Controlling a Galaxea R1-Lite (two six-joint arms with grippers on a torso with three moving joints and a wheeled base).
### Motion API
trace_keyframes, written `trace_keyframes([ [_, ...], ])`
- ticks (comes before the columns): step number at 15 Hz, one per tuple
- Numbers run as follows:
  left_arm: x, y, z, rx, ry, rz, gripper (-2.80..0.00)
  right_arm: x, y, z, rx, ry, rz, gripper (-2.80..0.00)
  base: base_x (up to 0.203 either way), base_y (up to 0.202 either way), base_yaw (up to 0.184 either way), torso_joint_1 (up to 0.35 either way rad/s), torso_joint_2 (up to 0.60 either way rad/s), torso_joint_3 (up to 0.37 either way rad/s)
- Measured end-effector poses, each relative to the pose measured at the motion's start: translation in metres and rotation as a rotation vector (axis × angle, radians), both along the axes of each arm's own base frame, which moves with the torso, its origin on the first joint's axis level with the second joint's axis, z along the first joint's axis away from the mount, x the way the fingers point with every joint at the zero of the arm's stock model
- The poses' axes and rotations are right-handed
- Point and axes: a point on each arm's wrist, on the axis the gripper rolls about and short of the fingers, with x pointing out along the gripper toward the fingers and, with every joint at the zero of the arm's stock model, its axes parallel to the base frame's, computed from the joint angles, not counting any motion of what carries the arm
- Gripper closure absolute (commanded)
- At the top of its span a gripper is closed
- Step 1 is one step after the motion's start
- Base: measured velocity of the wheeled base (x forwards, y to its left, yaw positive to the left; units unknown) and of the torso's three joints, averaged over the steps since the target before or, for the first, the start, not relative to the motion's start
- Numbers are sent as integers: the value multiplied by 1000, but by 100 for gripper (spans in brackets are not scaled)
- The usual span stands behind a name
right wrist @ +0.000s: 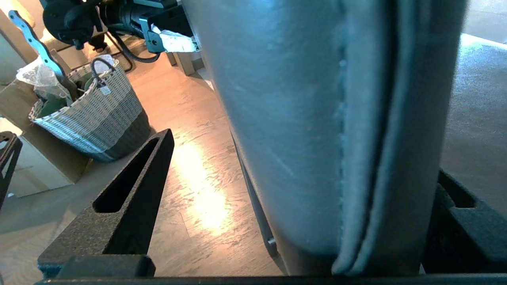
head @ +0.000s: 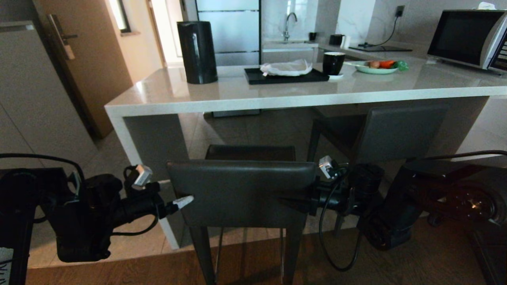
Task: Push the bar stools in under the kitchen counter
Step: Pull the gray chair out from under the dining table
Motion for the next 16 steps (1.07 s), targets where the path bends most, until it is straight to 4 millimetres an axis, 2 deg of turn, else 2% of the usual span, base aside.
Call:
trace_keyframes([
  [9, -4, -11, 11, 2, -26, -41, -280, 0, 0, 1, 0, -2, -1, -280, 0, 0, 0, 0, 0, 0],
  [16, -4, -13, 13, -2, -28, -62, -280, 0, 1, 2, 2, -6, -1, -280, -183, 0, -1, 5, 2, 1],
])
